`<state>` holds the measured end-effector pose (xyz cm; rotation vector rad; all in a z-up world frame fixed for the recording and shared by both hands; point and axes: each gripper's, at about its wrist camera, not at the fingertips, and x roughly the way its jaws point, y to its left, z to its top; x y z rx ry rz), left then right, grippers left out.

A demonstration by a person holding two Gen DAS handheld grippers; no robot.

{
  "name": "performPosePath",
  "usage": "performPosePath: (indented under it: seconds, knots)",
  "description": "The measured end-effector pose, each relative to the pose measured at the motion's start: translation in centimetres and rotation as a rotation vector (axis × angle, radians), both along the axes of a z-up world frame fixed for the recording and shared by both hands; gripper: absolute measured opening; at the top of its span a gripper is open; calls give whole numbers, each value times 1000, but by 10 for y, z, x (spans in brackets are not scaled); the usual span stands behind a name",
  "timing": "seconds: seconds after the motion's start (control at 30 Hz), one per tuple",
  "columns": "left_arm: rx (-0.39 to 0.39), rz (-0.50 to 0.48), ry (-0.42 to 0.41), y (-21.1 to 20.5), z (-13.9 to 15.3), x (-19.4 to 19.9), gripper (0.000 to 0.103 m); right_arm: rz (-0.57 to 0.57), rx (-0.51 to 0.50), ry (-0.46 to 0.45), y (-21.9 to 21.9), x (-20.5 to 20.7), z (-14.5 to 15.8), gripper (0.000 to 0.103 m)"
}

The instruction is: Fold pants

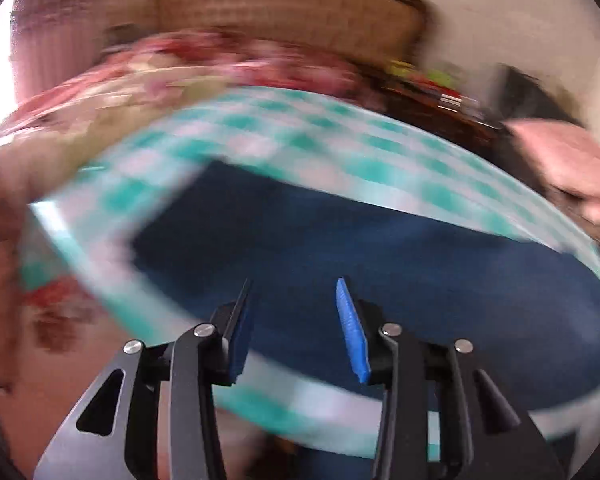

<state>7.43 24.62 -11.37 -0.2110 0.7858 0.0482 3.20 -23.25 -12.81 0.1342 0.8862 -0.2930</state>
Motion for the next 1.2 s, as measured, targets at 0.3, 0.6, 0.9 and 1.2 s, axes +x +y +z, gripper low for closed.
performPosePath:
  seconds: [0.3,0.6,0.9,1.2]
  knots:
    - [52,-315,-52,-194,-6,-11,84,1,-63,37,3,-6,-25,88]
    - [157,-387,44,-274,-30,-19,62,1,-55,43,2,-9,-26,90]
    - [155,-363,145,-272,-50,-8,64,27,-31,63,-2,-13,-25,90]
    - [127,-306,145,-259,-34,-13,64,7,6,58,-4,-31,-1,90]
